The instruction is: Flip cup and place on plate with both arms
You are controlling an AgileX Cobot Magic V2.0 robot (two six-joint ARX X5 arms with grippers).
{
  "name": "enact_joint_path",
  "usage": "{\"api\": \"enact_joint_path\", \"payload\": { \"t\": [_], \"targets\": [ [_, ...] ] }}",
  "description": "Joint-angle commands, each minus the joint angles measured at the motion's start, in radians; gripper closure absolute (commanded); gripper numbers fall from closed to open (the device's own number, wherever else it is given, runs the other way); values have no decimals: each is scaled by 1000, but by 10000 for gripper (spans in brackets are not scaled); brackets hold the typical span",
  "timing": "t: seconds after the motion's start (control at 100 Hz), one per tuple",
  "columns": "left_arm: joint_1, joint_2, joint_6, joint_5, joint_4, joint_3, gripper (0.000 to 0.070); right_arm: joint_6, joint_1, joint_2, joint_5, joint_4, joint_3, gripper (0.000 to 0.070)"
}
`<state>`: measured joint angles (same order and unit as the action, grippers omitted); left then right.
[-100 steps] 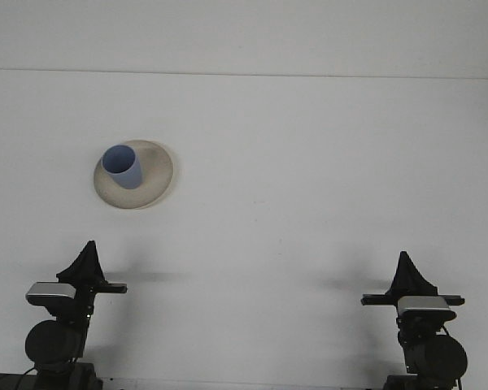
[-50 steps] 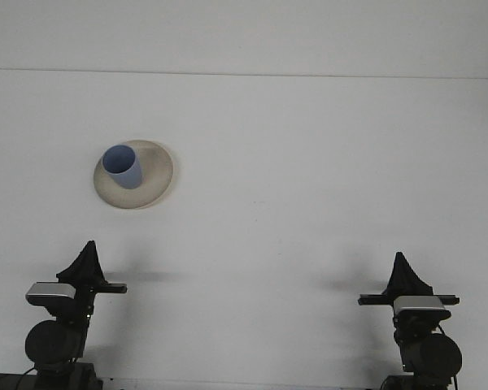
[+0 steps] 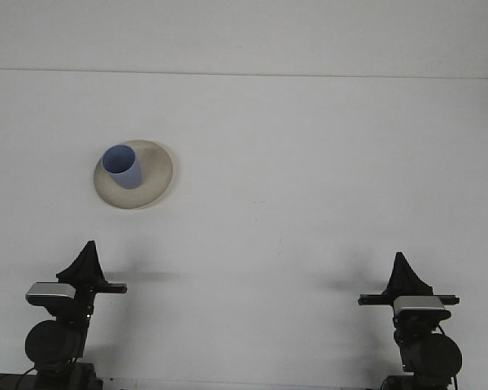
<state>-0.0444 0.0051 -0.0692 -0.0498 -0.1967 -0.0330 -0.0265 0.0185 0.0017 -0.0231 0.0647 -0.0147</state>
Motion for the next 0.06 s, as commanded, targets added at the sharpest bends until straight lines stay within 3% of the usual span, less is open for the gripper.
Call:
{"api": "enact_joint_path", "payload": {
  "t": [0.0,0.05],
  "targets": [
    [-2,-2,-3,-2,-13,19,689,-11,-1,-1,0,10,2,700],
    [-2,-2,-3,-2,-14,19,689,-11,-1,-1,0,10,2,700]
  ]
}}
